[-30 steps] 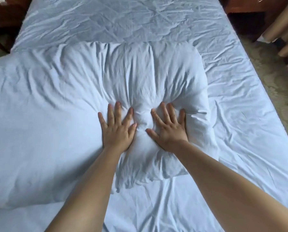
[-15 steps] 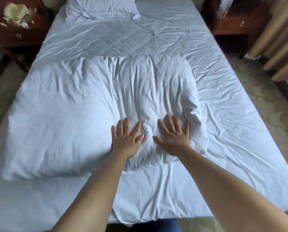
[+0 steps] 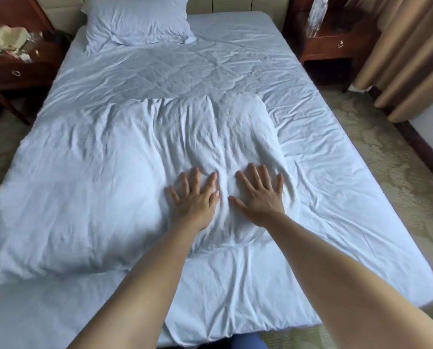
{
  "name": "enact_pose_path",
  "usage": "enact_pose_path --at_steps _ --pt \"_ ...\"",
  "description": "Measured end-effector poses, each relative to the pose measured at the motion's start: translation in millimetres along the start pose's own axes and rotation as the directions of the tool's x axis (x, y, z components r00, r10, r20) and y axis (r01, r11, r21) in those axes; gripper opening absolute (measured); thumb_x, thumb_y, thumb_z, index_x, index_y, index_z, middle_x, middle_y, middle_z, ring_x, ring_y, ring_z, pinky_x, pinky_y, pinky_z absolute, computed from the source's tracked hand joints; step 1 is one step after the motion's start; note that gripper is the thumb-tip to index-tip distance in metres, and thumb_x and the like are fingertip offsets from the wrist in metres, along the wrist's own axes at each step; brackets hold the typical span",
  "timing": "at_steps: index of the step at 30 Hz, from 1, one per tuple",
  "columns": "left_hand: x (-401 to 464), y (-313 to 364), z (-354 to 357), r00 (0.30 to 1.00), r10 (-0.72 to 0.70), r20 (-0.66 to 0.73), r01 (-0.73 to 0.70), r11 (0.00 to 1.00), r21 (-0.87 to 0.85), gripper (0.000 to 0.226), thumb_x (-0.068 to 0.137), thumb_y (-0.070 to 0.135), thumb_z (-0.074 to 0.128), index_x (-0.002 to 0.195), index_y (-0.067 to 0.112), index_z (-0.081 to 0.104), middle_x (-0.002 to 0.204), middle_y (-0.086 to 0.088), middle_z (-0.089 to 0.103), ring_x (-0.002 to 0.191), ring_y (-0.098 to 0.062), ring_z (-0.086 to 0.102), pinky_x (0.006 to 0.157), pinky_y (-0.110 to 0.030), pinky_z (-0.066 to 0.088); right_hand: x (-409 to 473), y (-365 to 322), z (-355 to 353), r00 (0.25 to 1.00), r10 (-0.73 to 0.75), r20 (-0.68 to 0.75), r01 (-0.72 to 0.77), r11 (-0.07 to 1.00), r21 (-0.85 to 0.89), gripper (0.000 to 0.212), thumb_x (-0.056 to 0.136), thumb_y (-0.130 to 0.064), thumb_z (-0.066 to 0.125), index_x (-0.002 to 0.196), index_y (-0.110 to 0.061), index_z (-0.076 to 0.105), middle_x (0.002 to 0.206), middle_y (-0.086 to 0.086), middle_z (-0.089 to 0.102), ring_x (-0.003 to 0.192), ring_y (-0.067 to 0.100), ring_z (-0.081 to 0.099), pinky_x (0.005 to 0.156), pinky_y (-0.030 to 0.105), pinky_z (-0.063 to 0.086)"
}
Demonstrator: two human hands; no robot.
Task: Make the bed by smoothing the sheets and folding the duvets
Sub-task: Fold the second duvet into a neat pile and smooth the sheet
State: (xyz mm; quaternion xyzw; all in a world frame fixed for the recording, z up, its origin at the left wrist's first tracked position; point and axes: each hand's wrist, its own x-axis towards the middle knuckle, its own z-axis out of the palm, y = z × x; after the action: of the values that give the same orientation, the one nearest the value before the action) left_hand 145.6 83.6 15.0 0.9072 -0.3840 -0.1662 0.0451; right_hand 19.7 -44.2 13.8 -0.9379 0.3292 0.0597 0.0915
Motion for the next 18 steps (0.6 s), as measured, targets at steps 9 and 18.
enact_pose_path --at_steps 9,18 --pt "26 -20 74 0.932 0.150 -0.331 -0.079 0.973 0.218 0.059 0.091 0.053 0.030 0.147 0.039 0.022 0.159 -0.010 0.018 0.145 -0.039 0.012 0.107 -0.072 0.009 21 19 63 1.000 -0.018 0.017 0.017 0.999 0.028 0.084 0.083 -0.079 0.022 0.148 -0.041 -0.014 0.152 -0.007 -0.030 0.141 0.014 -0.028 0.112 0.060 -0.012" --pt "55 -36 104 0.961 0.145 -0.234 -0.074 0.955 0.287 0.058 0.092 0.054 0.028 0.147 0.038 0.030 0.160 -0.008 0.015 0.147 -0.036 0.009 0.110 -0.067 0.000 51 13 93 0.990 -0.024 0.139 0.023 1.000 0.012 0.082 0.084 -0.078 0.020 0.149 -0.041 -0.011 0.157 -0.002 -0.026 0.145 0.021 -0.024 0.110 0.060 -0.012"
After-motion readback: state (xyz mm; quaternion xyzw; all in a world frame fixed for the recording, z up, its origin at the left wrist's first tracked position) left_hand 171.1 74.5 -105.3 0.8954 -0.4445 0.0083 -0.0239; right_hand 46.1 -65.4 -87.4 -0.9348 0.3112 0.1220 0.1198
